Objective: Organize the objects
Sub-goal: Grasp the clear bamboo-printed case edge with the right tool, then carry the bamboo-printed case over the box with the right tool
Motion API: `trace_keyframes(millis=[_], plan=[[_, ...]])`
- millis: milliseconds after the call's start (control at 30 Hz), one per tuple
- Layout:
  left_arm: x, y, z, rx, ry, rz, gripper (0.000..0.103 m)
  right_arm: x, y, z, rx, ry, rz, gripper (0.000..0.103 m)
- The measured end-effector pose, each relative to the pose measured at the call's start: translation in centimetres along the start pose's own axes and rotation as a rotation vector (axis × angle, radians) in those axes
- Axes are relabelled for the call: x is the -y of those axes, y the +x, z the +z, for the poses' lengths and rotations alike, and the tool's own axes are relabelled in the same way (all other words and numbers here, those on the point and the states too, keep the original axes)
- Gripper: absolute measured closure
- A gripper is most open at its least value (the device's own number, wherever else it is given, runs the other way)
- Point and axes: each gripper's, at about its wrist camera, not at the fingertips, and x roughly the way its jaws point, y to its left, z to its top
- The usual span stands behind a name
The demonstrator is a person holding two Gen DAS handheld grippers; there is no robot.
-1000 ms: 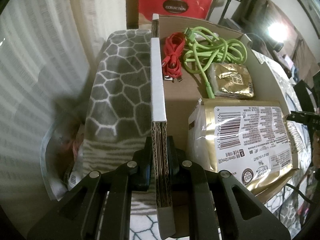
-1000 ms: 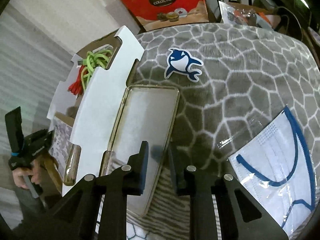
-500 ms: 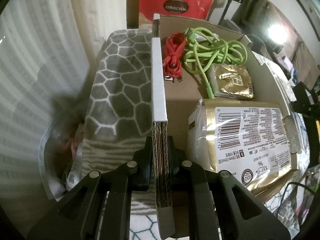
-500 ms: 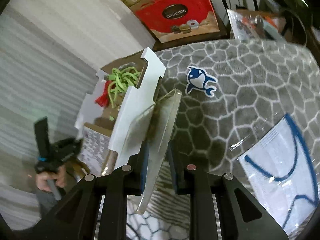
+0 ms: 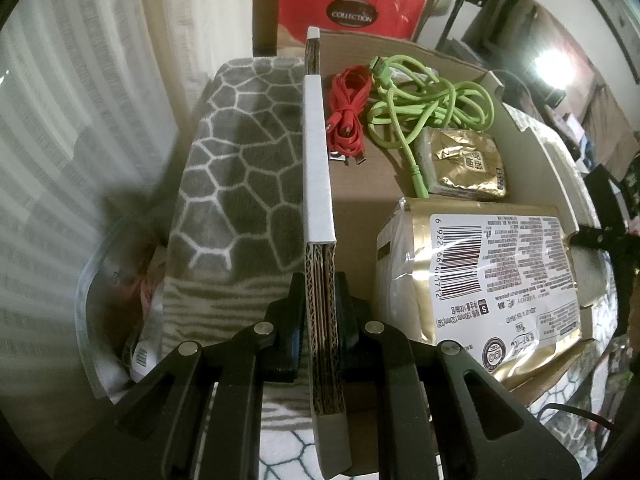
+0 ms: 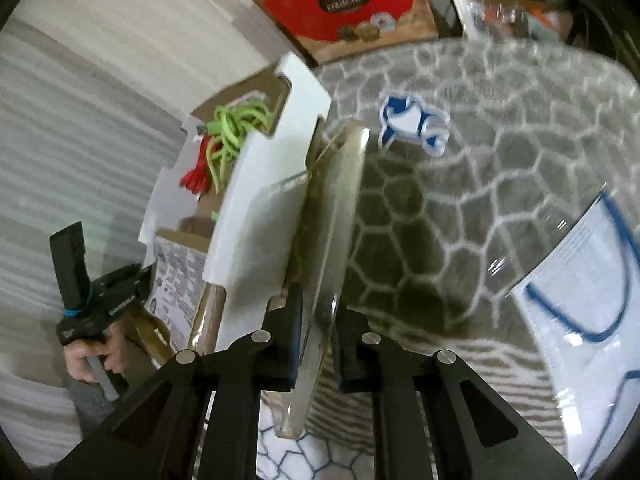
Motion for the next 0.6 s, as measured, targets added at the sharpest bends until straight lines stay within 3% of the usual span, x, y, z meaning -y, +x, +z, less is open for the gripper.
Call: trace_keyframes(millis=[133, 333, 600], plan=[[-0.1, 0.0, 0.0, 0.001, -0.004, -0.006, 0.091, -0.9, -2.0, 0.8, 0.057, -0.035, -0.042, 0.095], [0.0, 0.0, 0.0, 0.002, -0.004, -0.005, 0.091, -1.6, -5.3, 2.4, 0.122, -0.053, -0.036, 0.095], [-0.2, 0.1, -0.1, 0.001, -0.006, -0.008, 0.091, -4.8, -7.6, 5.4, 0.18, -0.108, 0.051, 0.095]])
